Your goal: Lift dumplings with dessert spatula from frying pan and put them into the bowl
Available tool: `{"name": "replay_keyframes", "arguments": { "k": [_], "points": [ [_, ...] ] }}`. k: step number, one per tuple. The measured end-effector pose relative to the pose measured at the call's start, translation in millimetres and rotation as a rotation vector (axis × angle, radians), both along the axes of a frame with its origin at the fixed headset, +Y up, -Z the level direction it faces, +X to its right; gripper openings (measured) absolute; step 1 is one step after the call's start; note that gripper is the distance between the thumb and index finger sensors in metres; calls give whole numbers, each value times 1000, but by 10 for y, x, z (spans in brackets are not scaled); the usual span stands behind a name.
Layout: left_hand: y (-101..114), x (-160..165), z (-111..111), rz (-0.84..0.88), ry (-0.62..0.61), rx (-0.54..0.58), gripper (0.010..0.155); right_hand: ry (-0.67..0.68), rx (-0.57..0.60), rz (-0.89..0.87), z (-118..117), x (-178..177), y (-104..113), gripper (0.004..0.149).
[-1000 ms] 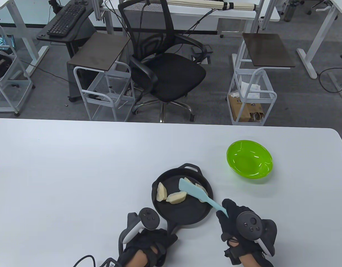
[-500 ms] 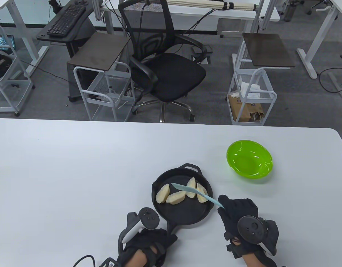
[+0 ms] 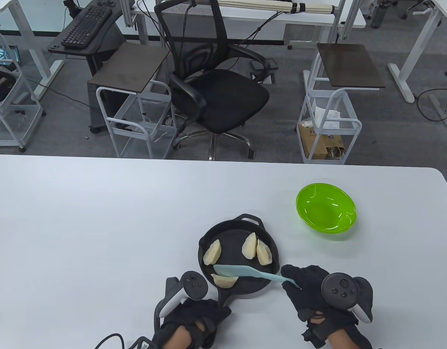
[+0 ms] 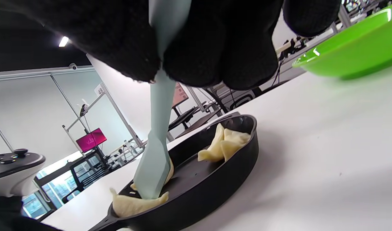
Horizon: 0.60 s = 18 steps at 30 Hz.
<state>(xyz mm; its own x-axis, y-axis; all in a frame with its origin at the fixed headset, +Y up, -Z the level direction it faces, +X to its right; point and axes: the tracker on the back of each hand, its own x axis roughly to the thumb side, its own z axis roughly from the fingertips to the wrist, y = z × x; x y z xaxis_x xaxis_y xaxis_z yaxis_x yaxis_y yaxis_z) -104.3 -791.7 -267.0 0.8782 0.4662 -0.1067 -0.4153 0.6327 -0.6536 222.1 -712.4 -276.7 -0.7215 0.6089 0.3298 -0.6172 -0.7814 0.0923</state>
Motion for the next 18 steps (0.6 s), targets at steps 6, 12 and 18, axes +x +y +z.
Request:
{"name": "replay_keyframes", "arguments": {
  "k": [6,12,18],
  "points": [
    [-1,-7,-8,7,-4,3,61,28,-141,-17,-57,37,-45,42],
    [-7,-8,-14,6,-10,6,60,0,-221,-117,-104,108,-190,42],
    [-10,-10,-13,3,-12,4,60,-99,-281,-195,-166,104,-400,43]
  ]
}}
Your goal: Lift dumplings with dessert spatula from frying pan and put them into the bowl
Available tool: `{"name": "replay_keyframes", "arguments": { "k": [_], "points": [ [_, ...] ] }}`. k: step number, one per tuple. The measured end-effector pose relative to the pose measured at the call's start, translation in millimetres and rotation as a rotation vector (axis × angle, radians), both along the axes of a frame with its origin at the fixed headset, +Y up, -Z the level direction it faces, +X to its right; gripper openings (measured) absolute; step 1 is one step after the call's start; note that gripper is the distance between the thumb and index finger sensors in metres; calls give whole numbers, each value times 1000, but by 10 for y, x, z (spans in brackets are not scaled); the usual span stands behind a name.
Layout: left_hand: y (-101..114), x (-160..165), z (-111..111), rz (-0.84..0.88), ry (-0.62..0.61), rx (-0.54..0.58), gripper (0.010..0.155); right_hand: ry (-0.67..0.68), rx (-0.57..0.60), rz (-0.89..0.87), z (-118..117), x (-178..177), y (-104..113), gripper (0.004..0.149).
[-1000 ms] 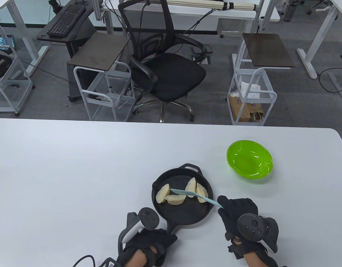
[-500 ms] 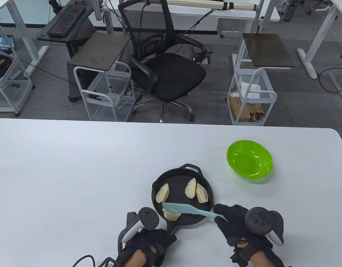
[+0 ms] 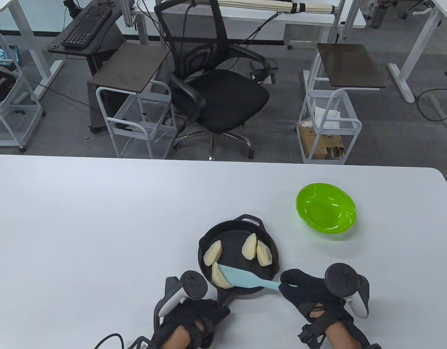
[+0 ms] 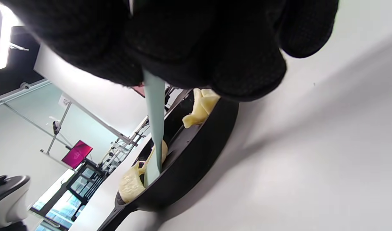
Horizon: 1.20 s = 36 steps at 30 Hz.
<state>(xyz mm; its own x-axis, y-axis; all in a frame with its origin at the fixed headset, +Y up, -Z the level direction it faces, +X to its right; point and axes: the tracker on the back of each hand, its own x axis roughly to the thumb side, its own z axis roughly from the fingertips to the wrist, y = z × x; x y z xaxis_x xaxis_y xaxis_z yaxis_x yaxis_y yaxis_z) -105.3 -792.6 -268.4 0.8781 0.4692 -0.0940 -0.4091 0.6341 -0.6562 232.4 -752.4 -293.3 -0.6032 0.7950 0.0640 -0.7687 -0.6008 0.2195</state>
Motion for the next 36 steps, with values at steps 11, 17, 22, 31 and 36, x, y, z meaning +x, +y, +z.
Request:
{"name": "replay_keyframes", "arguments": {
  "k": [11,17,22,31,36],
  "points": [
    [-4,-12,4,-4,-6,-14,61,-60,-188,-131,-45,25,-272,45],
    [-6,-17,3,-3,-9,-16,61,-74,-216,-172,-41,33,-292,44],
    [-7,-17,3,-3,-9,-16,61,-88,-236,-196,-41,40,-312,44],
    [-7,-17,3,-3,-9,-16,61,-103,-279,-248,-27,44,-322,43],
    [-7,-17,3,-2,-9,-16,61,-109,-294,-267,-20,42,-321,43]
  ]
}}
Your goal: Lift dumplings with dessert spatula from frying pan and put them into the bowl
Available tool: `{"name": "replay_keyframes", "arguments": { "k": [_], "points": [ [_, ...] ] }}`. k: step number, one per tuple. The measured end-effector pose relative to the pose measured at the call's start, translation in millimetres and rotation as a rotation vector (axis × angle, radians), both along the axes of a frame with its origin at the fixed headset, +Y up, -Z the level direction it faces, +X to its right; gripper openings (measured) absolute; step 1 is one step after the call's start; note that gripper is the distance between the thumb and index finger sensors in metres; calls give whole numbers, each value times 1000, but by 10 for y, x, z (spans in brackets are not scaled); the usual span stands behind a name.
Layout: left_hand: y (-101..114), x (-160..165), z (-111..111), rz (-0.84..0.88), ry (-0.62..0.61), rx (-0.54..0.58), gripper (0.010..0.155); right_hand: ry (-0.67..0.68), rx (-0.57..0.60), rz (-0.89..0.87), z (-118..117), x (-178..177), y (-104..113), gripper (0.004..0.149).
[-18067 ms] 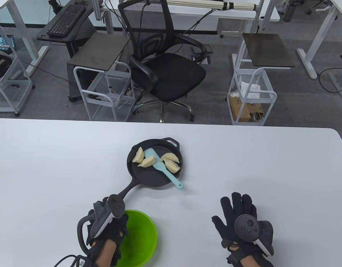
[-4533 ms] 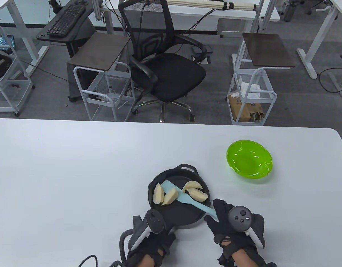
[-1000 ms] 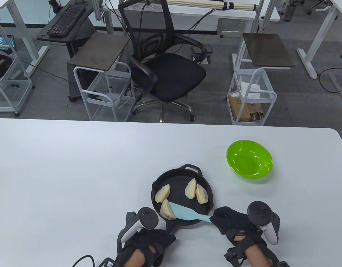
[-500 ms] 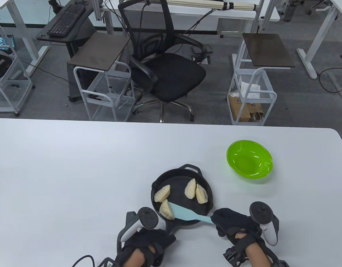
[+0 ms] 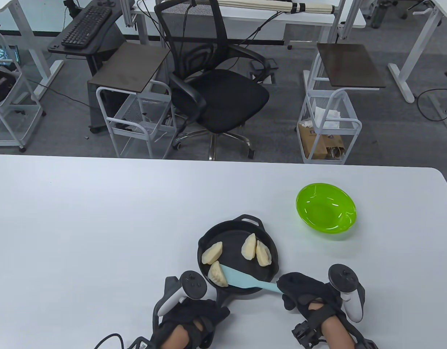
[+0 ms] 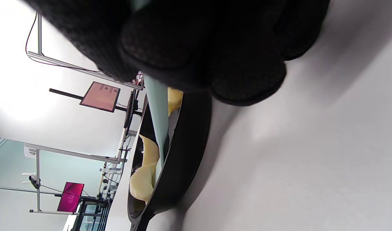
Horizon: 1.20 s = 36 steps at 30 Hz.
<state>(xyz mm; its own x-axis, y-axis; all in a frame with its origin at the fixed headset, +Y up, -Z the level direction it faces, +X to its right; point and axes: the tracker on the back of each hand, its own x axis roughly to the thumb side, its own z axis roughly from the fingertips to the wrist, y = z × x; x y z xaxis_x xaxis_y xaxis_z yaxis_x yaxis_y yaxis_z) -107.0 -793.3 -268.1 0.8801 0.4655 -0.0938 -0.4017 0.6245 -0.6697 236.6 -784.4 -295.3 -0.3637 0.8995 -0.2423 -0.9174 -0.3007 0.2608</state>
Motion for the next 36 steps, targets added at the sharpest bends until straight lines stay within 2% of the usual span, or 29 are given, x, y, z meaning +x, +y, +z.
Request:
{"name": "replay_keyframes", "arguments": {
  "k": [21,36],
  "points": [
    [2,-2,2,0,-6,-12,61,-23,-40,-67,11,4,-14,43],
    [2,-2,2,0,-6,-12,61,-74,-32,-194,16,82,30,43]
  ]
}}
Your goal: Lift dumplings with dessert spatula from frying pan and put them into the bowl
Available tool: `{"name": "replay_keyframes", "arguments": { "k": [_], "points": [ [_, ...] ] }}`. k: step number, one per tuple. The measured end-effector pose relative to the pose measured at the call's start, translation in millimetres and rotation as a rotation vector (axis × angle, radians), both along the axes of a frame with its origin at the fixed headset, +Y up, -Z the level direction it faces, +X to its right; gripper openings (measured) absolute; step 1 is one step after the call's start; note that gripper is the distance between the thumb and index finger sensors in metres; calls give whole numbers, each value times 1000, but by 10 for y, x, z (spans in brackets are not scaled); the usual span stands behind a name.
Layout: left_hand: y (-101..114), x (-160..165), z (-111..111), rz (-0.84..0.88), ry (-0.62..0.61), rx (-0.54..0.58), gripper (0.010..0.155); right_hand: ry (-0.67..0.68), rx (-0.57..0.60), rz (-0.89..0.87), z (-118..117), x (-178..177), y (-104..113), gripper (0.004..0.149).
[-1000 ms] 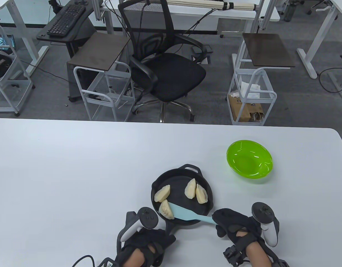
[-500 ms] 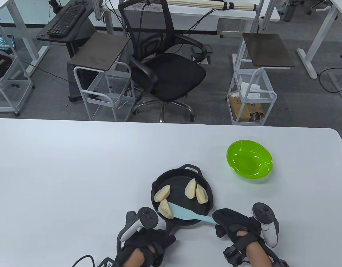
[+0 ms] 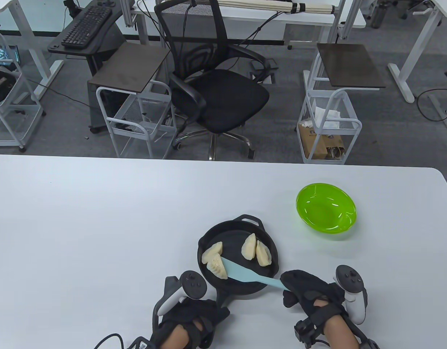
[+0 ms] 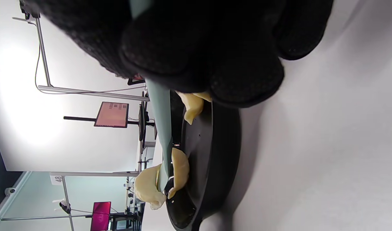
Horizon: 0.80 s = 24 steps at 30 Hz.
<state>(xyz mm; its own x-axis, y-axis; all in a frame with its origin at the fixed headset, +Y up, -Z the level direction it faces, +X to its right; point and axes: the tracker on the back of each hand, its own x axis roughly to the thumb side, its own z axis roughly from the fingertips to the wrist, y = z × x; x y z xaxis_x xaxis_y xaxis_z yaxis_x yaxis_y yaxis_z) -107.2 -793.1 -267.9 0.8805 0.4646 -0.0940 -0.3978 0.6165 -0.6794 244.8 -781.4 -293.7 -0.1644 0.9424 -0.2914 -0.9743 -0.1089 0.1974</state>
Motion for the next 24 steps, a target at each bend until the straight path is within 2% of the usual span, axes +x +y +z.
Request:
{"name": "replay_keyframes", "arguments": {
  "k": [17,24],
  "points": [
    [0,0,0,0,0,0,61,-395,72,-186,65,298,13,49],
    [0,0,0,0,0,0,61,-520,80,-248,79,450,-26,54]
  ]
}}
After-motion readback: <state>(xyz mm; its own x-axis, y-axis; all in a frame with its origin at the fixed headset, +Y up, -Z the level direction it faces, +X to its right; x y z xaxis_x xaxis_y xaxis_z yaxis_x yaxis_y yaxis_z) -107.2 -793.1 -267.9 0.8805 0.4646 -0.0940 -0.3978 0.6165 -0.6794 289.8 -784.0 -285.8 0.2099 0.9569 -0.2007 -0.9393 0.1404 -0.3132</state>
